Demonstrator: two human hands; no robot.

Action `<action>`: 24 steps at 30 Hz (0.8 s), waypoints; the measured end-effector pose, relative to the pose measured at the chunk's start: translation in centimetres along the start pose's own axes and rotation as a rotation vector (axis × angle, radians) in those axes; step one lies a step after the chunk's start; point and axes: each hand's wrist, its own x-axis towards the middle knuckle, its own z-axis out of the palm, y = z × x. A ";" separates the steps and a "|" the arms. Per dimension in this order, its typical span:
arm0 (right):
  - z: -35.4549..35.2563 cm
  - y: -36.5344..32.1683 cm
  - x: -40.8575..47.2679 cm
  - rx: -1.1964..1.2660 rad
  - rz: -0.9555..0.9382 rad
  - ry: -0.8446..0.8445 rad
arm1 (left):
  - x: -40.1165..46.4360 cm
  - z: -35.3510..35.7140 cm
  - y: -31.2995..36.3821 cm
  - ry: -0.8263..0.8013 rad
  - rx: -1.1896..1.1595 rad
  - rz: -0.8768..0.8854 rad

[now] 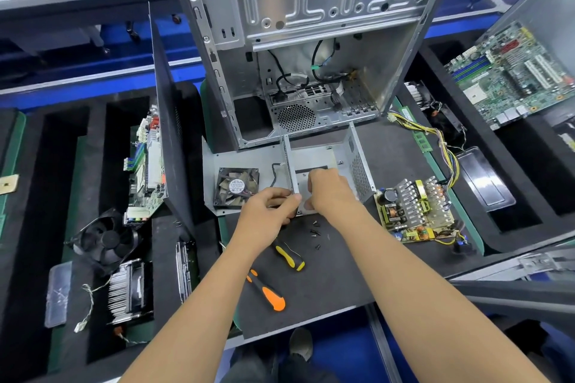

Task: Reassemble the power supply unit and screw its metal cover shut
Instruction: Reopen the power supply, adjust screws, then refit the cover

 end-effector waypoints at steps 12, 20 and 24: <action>0.0 1.8 -0.1 0.113 -0.025 -0.031 | 0.0 0.1 0.0 0.011 -0.009 -0.008; 0.4 1.0 -0.6 -0.052 -0.112 0.024 | -0.2 0.3 0.3 0.021 -0.013 -0.008; 0.5 0.7 -0.4 -0.113 -0.160 0.004 | -0.2 0.3 0.2 0.024 0.000 0.000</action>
